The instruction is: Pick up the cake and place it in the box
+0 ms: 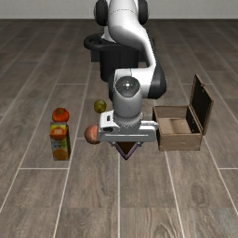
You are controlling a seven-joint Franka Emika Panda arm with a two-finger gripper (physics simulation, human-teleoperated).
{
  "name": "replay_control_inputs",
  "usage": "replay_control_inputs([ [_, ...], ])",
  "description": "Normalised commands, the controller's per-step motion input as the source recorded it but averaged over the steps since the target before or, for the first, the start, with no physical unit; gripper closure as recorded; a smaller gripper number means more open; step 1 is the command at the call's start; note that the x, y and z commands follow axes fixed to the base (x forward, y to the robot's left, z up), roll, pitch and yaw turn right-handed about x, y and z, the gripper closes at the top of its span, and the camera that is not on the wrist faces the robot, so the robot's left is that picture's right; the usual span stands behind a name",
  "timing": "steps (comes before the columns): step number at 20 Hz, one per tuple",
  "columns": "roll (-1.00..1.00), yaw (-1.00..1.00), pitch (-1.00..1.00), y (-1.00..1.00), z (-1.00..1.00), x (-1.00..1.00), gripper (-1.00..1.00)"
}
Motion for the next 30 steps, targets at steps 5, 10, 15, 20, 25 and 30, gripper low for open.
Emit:
replay_control_inputs([
  [5, 0.00, 0.00, 0.00, 0.00, 0.60, 0.00, 1.00],
  [10, 0.00, 0.00, 0.00, 0.00, 1.00, 0.00, 1.00],
  [15, 0.00, 0.00, 0.00, 0.00, 1.00, 0.00, 1.00],
  [20, 0.00, 0.00, 0.00, 0.80, 0.20, 0.00, 1.00],
  [25, 0.00, 0.00, 0.00, 1.00, 0.00, 0.00, 1.00],
  [30, 0.00, 0.00, 0.00, 0.60, 0.00, -0.40, 1.00],
])
